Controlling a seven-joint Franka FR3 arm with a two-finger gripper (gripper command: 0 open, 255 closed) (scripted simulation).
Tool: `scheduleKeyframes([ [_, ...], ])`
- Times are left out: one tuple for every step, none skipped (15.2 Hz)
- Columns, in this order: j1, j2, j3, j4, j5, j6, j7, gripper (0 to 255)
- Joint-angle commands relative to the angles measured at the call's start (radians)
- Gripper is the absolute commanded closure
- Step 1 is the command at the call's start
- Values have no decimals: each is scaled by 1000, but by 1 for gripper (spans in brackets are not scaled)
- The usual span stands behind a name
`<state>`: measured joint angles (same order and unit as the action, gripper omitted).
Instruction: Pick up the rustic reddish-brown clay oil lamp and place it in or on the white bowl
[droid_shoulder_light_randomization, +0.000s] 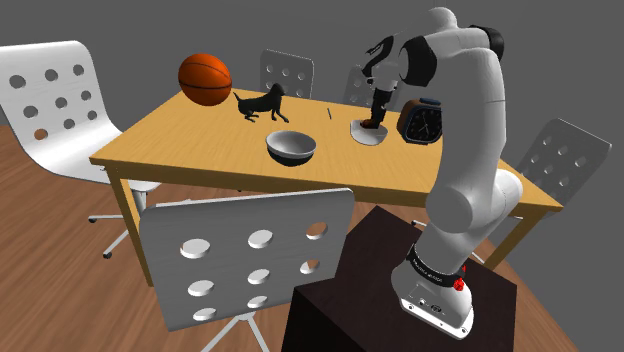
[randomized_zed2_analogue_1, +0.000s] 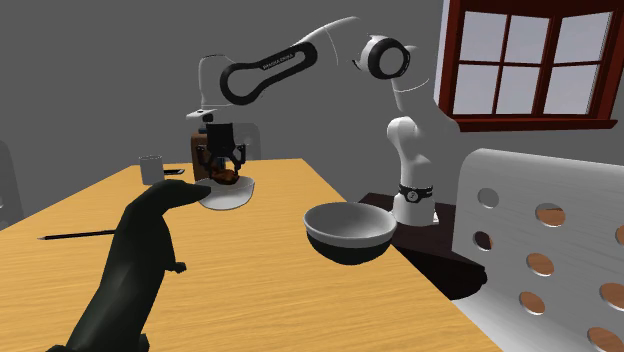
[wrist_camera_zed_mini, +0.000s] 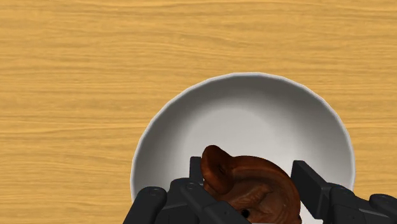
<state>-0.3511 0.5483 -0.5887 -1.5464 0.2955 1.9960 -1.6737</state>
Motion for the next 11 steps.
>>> scheduleKeyframes([
  [0,0,0,0,0,1,0,255],
  [0,0,0,0,0,1,0,255],
  [0,0,0,0,0,1,0,255],
  [0,0,0,0,0,1,0,255],
  [0,0,0,0,0,1,0,0],
  [0,0,0,0,0,1,0,0],
  [0,0,0,0,0,1,0,0],
  [0,0,0,0,0,1,0,0],
  [0,0,0,0,0,1,0,0],
  [0,0,0,0,0,1,0,0],
  [1,-11,-4,18,-7,-27,5,0],
])
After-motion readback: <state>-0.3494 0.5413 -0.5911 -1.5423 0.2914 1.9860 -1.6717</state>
